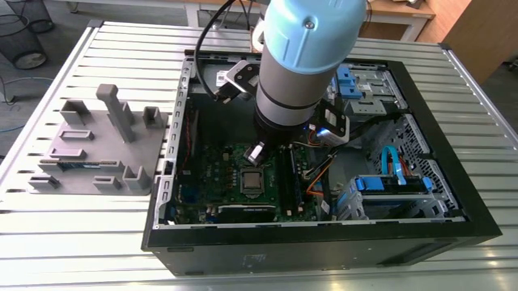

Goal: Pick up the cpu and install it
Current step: 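Install the first cpu locking lever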

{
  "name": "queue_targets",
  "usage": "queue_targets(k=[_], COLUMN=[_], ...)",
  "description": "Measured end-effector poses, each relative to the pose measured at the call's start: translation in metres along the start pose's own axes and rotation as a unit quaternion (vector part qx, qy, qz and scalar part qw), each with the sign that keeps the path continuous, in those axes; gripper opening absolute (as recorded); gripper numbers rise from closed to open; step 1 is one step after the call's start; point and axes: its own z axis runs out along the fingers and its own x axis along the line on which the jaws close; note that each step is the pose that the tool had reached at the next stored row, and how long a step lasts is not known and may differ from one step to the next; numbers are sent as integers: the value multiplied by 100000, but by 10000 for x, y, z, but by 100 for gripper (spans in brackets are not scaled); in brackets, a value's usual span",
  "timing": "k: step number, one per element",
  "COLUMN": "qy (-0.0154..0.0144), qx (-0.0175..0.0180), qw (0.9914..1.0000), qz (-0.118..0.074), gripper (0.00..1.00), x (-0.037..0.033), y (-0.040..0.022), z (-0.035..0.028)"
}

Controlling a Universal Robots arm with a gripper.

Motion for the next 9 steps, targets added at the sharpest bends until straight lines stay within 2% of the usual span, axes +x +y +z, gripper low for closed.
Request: queue_targets(k=[4,6,9], qy=[122,386,982], qx=[108,262,598], qw=[100000,99999,99993], qz=[-2,18,59], gripper=[11,11,11], x=[-3,-7,-10], y=[2,2,0], z=[0,1,3])
